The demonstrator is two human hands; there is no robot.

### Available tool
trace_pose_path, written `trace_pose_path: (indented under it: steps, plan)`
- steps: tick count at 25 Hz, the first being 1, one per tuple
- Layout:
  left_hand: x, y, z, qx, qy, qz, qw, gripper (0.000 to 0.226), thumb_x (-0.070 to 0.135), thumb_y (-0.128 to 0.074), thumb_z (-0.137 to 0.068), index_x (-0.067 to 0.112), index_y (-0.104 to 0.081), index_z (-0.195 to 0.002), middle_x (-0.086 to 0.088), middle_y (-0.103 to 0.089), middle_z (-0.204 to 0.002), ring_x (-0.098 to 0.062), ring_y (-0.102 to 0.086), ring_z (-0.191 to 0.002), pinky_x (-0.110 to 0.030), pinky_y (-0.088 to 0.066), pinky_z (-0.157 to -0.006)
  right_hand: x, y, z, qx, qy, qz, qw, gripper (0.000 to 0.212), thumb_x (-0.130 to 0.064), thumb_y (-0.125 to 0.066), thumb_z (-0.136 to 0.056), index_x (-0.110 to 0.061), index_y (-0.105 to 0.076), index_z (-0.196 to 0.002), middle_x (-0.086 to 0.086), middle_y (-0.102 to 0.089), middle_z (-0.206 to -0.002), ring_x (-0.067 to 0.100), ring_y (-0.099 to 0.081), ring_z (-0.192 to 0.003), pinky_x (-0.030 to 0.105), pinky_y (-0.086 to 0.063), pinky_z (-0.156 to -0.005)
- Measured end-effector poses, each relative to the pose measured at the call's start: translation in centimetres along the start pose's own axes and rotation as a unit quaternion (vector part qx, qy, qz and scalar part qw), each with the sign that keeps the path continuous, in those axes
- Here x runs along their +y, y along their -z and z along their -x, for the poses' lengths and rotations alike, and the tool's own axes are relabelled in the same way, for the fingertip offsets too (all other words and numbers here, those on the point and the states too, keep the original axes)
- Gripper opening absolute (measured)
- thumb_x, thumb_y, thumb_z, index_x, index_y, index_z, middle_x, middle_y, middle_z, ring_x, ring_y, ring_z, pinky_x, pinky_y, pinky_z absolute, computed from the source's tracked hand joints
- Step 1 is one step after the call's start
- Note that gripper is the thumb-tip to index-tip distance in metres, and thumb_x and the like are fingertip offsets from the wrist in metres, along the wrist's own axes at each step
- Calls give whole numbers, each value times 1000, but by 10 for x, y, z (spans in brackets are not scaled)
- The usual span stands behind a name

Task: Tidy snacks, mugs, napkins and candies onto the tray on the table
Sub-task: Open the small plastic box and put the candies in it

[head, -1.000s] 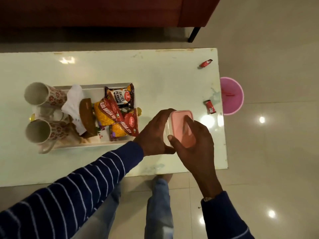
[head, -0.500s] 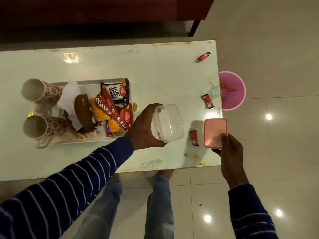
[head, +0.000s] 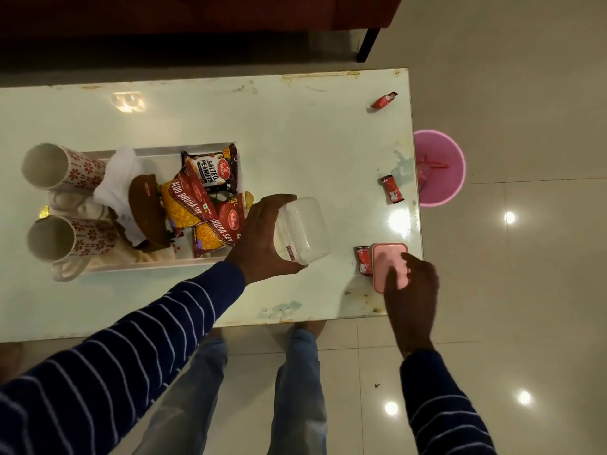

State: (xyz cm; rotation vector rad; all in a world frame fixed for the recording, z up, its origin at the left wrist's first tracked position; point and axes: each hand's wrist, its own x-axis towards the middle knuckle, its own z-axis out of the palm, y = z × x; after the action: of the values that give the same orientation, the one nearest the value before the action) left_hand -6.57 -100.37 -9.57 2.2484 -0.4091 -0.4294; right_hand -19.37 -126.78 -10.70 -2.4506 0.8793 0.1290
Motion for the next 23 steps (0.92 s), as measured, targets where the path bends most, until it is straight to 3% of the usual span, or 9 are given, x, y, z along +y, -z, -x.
trace_pose_path:
  steps: [3,6,10,13,15,17,20,23]
  plan:
    - [2,-2,-2,12,11,-8,1000,116,46,-94,-45,24,-33,-141,1,-43,-140,-6,-36,-123,-24,-33,-102,-25,-21,5,-84,85,8,993,38,-23,-64,-94,-23,-55,-131,1,-62,-123,20,-58,-110,31,-53,-86]
    - [-3,-4,-2,2,29,11,1000,118,44,-96,-46,23,-32,-142,11,-37,-137,-3,-36,-124,-14,-32,-101,-34,-41,2,-105,147,87,980,41,-14,-69,-89,-18,-58,-129,5,-63,-123,25,-61,-106,38,-60,-81]
    - [-10,-10,-2,-1,49,33,998,117,42,-96,-46,20,-33,-141,7,-38,-138,-4,-39,-123,-14,-37,-99,-32,-50,-3,-108,135,95,980,29,-10,-65,-92,-16,-63,-120,9,-63,-116,26,-63,-100,36,-61,-76]
    - [-10,-12,-3,-4,52,39,998,117,41,-97,-46,23,-31,-141,14,-33,-137,5,-37,-123,-7,-36,-98,-38,-48,-8,-131,114,92,980,32,-5,-59,-93,-15,-58,-123,9,-61,-112,25,-62,-98,35,-60,-78]
    - [-10,-14,-3,-2,55,38,998,117,39,-97,-46,22,-31,-141,15,-32,-136,9,-34,-124,-3,-34,-98,-47,-40,-14,-126,75,40,988,33,-2,-56,-92,-17,-55,-122,6,-63,-103,23,-63,-92,32,-59,-75]
    - [-11,-15,-4,1,56,30,998,116,35,-97,-47,19,-31,-142,7,-35,-139,5,-35,-124,-9,-36,-101,-61,-25,-21,-78,20,-62,995,32,-2,-59,-90,-21,-56,-115,-1,-63,-93,16,-65,-84,19,-55,-69]
    - [-10,-17,-5,1,51,16,999,114,32,-96,-50,14,-32,-142,-4,-38,-141,-7,-37,-126,-27,-42,-104,-97,-3,-17,-18,61,-193,979,32,-9,-64,-87,-32,-52,-107,-9,-63,-92,4,-64,-78,4,-45,-59]
    - [-5,-21,-8,-1,45,0,999,111,34,-96,-53,10,-34,-142,-10,-43,-140,-11,-37,-125,-33,-42,-103,-131,-3,-3,-63,115,-232,964,27,-25,-64,-94,-31,-52,-118,-12,-64,-101,-2,-63,-81,4,-47,-63]
